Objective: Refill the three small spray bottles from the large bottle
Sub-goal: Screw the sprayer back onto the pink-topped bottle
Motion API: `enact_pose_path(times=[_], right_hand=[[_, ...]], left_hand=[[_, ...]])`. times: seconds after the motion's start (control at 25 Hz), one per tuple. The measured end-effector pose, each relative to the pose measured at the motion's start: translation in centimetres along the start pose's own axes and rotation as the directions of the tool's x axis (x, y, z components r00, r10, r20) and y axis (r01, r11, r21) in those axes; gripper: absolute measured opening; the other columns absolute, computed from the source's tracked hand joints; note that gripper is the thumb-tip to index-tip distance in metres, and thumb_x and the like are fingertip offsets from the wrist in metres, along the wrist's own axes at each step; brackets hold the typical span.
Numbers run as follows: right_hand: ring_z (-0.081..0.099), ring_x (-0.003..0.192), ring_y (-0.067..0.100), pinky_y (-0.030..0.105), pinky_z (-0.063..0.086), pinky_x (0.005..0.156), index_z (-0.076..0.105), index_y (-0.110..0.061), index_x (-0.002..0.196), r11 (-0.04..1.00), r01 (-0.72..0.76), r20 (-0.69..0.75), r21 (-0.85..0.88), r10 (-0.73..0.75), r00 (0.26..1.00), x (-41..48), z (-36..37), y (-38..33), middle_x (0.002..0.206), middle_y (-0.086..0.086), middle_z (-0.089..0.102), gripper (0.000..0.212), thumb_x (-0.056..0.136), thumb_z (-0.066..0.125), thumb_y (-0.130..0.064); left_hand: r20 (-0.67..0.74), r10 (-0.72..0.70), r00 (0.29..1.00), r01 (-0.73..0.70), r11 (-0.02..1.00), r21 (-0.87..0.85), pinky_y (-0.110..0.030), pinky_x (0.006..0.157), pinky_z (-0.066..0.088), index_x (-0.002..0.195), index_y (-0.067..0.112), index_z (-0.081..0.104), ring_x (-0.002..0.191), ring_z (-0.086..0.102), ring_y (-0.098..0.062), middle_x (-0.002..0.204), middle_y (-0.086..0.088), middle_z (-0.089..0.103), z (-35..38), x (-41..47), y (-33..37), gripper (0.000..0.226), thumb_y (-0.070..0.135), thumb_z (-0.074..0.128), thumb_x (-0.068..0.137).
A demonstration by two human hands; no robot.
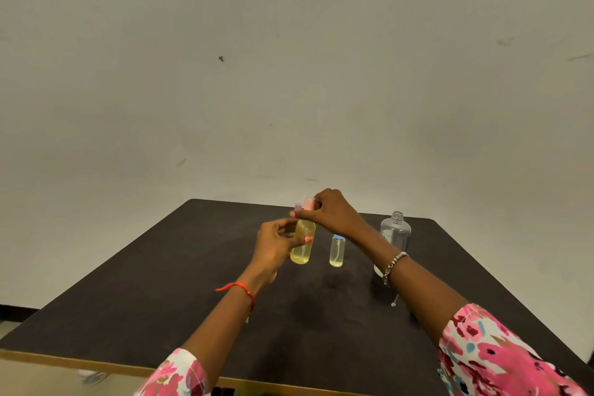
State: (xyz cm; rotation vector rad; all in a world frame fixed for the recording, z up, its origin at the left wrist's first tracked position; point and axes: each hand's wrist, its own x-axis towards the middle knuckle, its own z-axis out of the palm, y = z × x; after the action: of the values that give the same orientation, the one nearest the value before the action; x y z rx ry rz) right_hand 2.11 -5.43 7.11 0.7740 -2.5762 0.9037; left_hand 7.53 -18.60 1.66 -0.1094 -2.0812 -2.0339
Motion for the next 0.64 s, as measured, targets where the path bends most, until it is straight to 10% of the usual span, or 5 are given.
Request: enact_pose_path(times=[0.16,0.32,0.64], right_hand=[[0.044,0.048,0.01,0.023,0.036,0.052,0.057,-0.01,0.064,0.993,-0.061,0.08,0.101,0.053,0.995,0.2,-1.4,-0.4,0.057,0.004,0.052,0.047,0.077,0.06,-0.055],[0.056,0.064,0.008,0.013,0.046,0.054,0.065,-0.004,0.102,0.982,0.009,0.231,0.187,-0.053,0.971,0.5,-3.0,-0.5,0.098,0.009,0.067,0.021,0.082,0.062,-0.008],[0.051,0.045,0.007,0.016,0.042,0.048,0.062,-0.01,0.065,0.952,-0.099,0.098,0.291,0.073,0.992,0.0,-1.2,0.0,0.056,0.002,0.059,0.03,0.067,0.078,-0.035]], left_hand=[[0.002,-0.02,1.0,0.02,1.0,0.01,-0.052,0.09,0.051,0.117,0.006,0.058,0.107,0.06,-0.026,0.116,-0.011,0.063,-0.2,0.0,0.0,0.049,0.009,0.074,0.072],[0.016,-0.027,1.0,0.027,1.0,0.011,-0.053,0.091,0.05,0.121,0.005,0.055,0.112,0.058,-0.028,0.121,-0.012,0.061,-0.2,-0.1,0.1,0.051,0.007,0.073,0.073],[0.045,-0.003,0.999,0.003,1.0,-0.014,-0.047,0.083,0.055,0.116,0.006,0.058,0.106,0.061,-0.028,0.114,-0.011,0.063,-0.3,-0.1,0.4,0.043,0.006,0.071,0.075]])
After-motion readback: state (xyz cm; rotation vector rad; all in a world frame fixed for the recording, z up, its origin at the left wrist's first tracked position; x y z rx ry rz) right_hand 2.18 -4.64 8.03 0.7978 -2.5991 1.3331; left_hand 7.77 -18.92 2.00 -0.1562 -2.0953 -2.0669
